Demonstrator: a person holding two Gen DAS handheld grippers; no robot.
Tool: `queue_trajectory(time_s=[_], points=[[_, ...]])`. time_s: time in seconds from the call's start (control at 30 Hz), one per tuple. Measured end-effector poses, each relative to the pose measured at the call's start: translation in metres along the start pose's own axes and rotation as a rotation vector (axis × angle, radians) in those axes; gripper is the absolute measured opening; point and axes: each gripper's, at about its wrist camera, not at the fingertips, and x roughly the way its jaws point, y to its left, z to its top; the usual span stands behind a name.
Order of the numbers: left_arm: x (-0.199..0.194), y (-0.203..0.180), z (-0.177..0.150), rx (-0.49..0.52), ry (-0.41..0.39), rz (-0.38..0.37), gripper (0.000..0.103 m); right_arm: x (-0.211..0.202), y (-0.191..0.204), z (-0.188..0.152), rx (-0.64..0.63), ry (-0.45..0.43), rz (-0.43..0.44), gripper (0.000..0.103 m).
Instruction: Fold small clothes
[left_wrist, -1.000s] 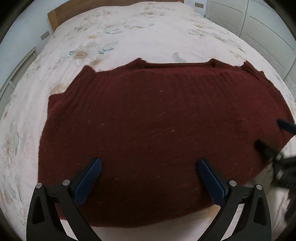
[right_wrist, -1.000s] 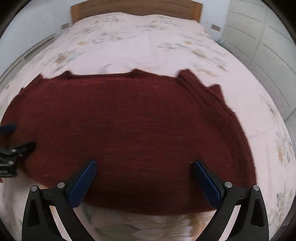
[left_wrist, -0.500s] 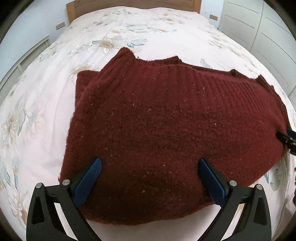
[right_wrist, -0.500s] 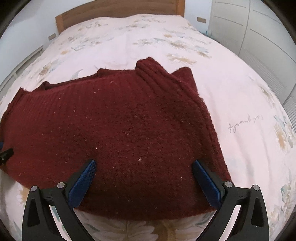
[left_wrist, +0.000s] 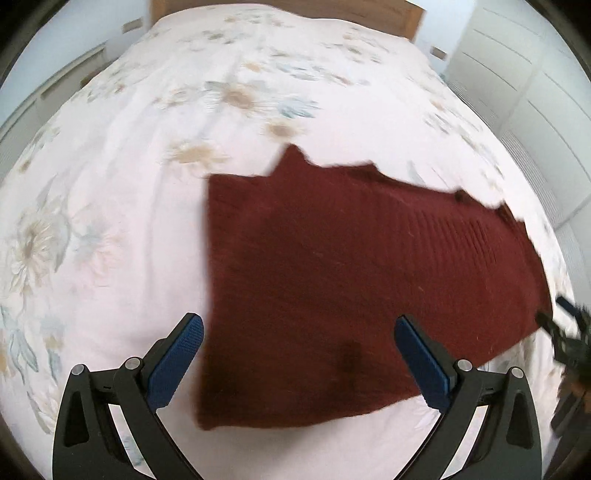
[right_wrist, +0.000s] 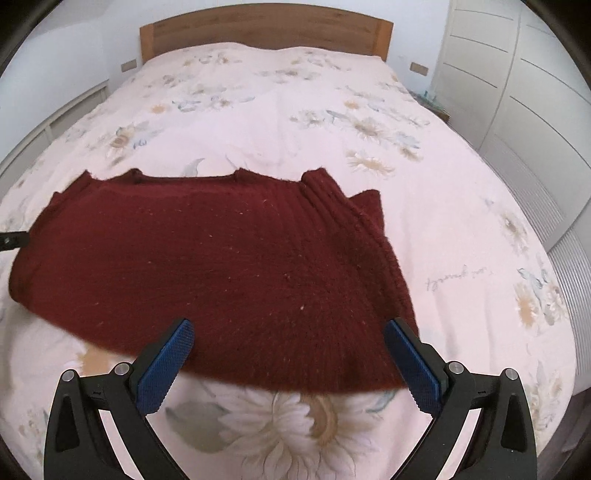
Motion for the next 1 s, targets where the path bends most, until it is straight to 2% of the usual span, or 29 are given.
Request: queue_trajectory(time_s=[0.17,0.3,0.37,0.43,0.53,0.57,0.6,0.63,0.67,0.73,0.8,0.87,1.0], points=[[0.021,0.035,0.005,-0.138,0.081,0.016,0.102,-0.002,0.0,-0.011,-0.01,0.02,-0.041,0.103],[0.054,0.044,-0.005,-0.208,0.172,-0.065,0.102,0.001,-0.007,-0.017,-0.002,0.046,-0.054,0.103],[0.066,0.041,-0.008,-0.218,0.185,-0.091,0.102,-0.002,-0.013,-0.021,0.008,0.05,-0.059,0.103],[0.066,0.036,-0.008,-0.201,0.162,-0.089,0.102,-0.004,-0.021,-0.026,0.023,0.051,-0.059,0.103],[0.072,0.028,-0.008,-0.169,0.183,-0.132,0.099,-0.008,-0.032,-0.032,0.05,0.053,-0.057,0.103],[0.073,0.023,-0.008,-0.153,0.197,-0.152,0.087,-0.009,-0.036,-0.034,0.06,0.053,-0.056,0.103],[0.074,0.017,-0.006,-0.139,0.204,-0.159,0.082,-0.009,-0.039,-0.036,0.072,0.055,-0.054,0.103],[0.074,0.015,-0.005,-0.13,0.209,-0.164,0.07,-0.009,-0.041,-0.036,0.081,0.056,-0.051,0.103],[0.073,0.012,-0.003,-0.125,0.215,-0.184,0.054,-0.01,-0.045,-0.038,0.09,0.057,-0.048,0.103],[0.072,0.009,-0.001,-0.14,0.229,-0.231,0.036,-0.012,-0.05,-0.038,0.105,0.053,-0.047,0.103],[0.064,0.001,0.002,-0.139,0.211,-0.216,0.032,-0.016,-0.057,-0.038,0.12,0.042,-0.047,0.103],[0.052,-0.012,0.006,-0.09,0.182,-0.201,0.031,-0.019,-0.064,-0.037,0.136,0.031,-0.044,0.103],[0.021,-0.041,0.021,-0.053,0.145,-0.246,0.03,-0.029,-0.082,-0.036,0.179,0.001,-0.038,0.103]])
